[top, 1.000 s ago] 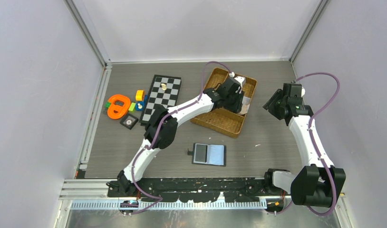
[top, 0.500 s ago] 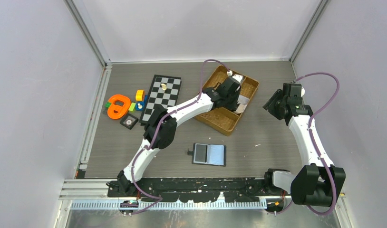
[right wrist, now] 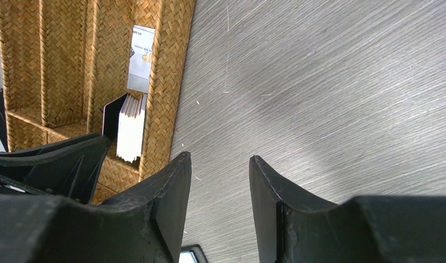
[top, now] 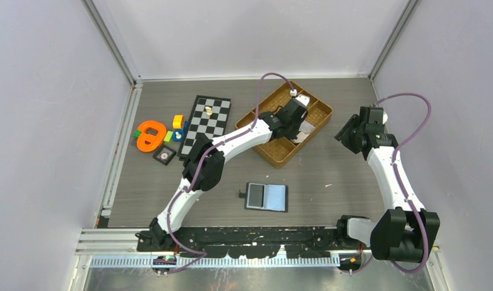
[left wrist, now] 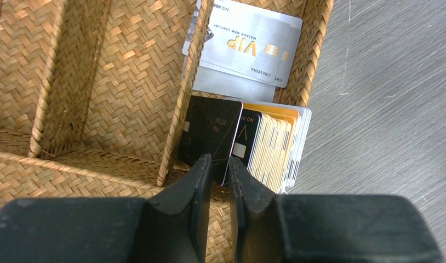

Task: Put the credit cards into the card holder
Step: Pick up the credit card from the storage box.

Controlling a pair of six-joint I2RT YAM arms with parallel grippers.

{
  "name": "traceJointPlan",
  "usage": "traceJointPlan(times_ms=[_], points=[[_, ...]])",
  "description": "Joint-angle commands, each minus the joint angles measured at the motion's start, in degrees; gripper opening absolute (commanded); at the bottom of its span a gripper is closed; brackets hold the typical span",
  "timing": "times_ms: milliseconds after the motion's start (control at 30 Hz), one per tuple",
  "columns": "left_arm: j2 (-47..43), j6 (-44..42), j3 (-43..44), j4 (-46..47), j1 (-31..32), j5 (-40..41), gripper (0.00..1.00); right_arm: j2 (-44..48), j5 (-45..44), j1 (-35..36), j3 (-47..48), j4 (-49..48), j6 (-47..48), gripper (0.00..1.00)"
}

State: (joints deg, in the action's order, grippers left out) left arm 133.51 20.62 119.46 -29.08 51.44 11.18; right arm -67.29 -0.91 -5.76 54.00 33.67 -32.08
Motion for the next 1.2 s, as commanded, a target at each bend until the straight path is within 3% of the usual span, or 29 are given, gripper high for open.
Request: traceJointPlan(times_ms=[0,1000,1167], points=[[-3.1,-4.6,2.3,-1.8,0.0,4.3,0.2,0.1,0.1,-0.2,-0.2,-2.4,0.3,0.48],[1.7,-8.0,6.2,-4.8,0.0,3.2,0.21,-0.4,0.1,-0.2,-0.7,-3.1,0.2,0.48],[2.6,-8.3,7.2,-5.1,0.0,3.1,0.14,-0.3,0.1,-0.2,-0.8,-3.1,0.3,0.48]])
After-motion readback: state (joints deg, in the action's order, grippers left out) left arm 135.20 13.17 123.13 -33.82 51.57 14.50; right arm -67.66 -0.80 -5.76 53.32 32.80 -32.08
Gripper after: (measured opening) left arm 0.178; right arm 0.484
